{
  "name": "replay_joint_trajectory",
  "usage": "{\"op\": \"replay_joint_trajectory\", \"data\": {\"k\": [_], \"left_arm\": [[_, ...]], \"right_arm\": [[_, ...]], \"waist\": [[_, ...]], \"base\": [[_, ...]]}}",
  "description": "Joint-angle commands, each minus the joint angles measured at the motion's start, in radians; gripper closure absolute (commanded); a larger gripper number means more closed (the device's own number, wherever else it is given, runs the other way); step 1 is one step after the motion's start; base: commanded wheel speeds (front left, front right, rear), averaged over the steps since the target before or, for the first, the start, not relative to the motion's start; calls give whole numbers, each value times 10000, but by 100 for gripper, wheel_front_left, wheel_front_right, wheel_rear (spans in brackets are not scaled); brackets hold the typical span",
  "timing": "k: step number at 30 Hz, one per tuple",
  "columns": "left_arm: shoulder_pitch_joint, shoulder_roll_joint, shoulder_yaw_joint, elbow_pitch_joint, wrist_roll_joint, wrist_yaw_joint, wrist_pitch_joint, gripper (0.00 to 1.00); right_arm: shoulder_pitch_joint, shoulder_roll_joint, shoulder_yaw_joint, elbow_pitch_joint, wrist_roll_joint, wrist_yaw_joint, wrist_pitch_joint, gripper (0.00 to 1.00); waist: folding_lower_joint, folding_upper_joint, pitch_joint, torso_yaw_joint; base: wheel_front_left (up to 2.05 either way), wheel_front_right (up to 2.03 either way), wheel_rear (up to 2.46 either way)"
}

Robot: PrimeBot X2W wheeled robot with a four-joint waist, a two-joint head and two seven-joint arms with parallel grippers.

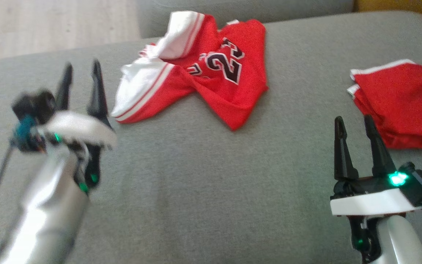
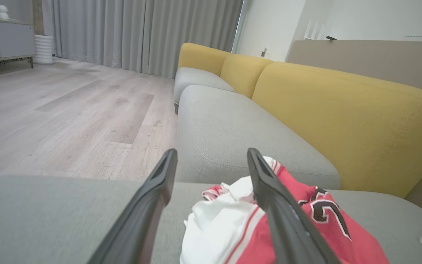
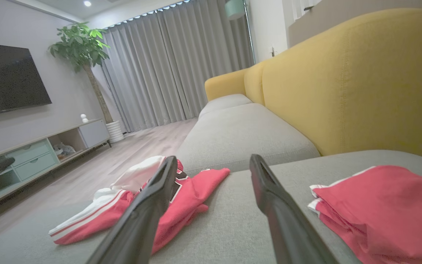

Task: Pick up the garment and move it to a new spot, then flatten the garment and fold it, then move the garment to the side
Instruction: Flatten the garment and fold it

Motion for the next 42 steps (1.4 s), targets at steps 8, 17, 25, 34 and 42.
{"op": "replay_joint_trajectory", "data": {"k": [8, 17, 25, 34, 42], "left_arm": [[3350, -462, 962, -3577, 781, 862, -183, 0], [4537, -849, 1341, -4591, 1811, 855, -185, 0], [3621, -268, 1271, -4529, 2182, 464, 216, 0], [120, 1336, 525, -3671, 2752, -921, 3134, 0], [-2526, 2736, -1517, -2492, 1870, -1341, 6024, 0]], "right_arm": [[286, -45, -10, -525, -218, -7, -107, 0], [305, -45, 150, -467, -274, -7, -107, 0], [24, -45, 397, -496, -145, -7, -107, 0], [-607, -45, 703, -614, -23, -7, -107, 0], [-1109, -45, 993, -641, 258, -7, -107, 0]], "waist": [[2, 0, -498, 933], [2, 0, -432, 1061], [2, 0, 100, 663], [2, 0, 1328, 40], [2, 0, 2239, -717]], "base": [[0, 0, 0], [0, 0, 0], [0, 0, 0], [0, 0, 0], [0, 0, 0]]}}
